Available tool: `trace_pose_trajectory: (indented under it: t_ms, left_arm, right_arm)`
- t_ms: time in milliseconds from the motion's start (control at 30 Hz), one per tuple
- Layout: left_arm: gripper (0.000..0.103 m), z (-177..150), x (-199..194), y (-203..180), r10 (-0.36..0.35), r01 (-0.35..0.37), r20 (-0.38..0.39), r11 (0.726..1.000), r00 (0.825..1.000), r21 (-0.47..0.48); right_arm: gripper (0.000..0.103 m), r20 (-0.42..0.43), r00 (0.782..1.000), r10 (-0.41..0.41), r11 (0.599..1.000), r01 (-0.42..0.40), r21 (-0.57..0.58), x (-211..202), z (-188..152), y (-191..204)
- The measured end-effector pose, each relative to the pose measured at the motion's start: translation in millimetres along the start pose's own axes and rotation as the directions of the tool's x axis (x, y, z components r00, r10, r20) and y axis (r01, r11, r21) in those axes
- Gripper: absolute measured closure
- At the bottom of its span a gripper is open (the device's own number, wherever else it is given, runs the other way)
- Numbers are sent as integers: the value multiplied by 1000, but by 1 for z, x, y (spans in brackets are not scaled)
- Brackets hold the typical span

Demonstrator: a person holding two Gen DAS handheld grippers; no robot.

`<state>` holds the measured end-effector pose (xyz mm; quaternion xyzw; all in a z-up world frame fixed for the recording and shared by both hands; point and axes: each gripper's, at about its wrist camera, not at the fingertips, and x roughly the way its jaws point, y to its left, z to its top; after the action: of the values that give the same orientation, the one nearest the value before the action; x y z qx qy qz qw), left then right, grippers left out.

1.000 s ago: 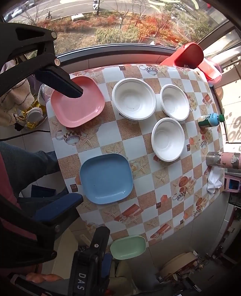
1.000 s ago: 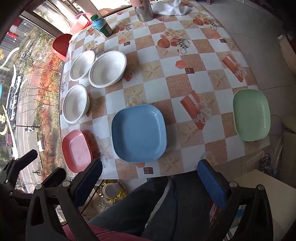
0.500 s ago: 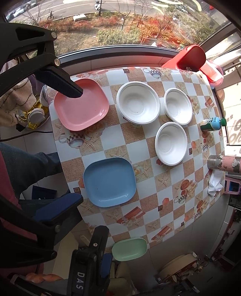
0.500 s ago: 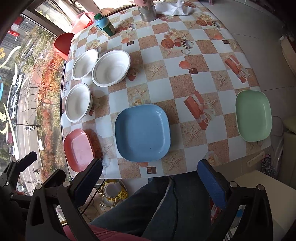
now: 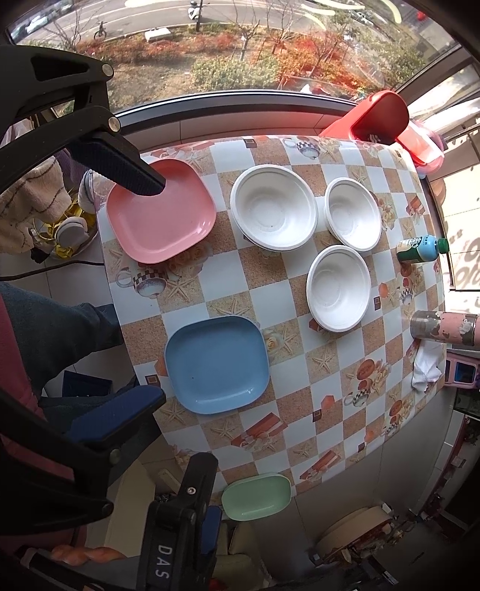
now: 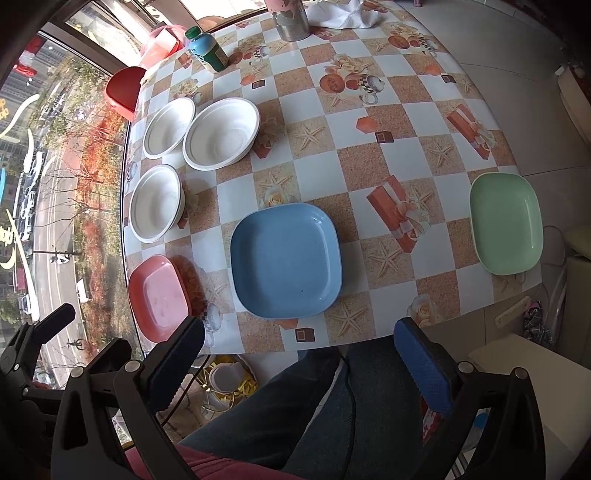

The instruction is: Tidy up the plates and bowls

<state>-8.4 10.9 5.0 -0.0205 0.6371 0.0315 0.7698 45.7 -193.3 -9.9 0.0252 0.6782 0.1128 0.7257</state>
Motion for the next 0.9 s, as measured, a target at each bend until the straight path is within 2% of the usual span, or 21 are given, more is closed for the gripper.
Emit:
trace_pose_trajectory:
  t_ms: [167,467,667,900]
  left_arm:
    - [0,0,-2,1,11,-11,5,1000,1000,-11]
    - [0,-6,4,-4,3,-3,-30,1000,1000,2]
    - [0,-6,1,-3,8,-8,-18,1000,1000,-8]
    - [0,-11,4,-7,-6,6,-25,1000,1000,0]
  right_arm:
    - [0,7,1000,3,1000,-3,-4,1,3,0]
    - [0,15,1000,24,1000,-24,-8,6,-1,-1]
    - [0,24,999,35,999,-35,13,6,-3,-7]
    - [0,-3,1000,28,1000,-28,6,8,-7,-8]
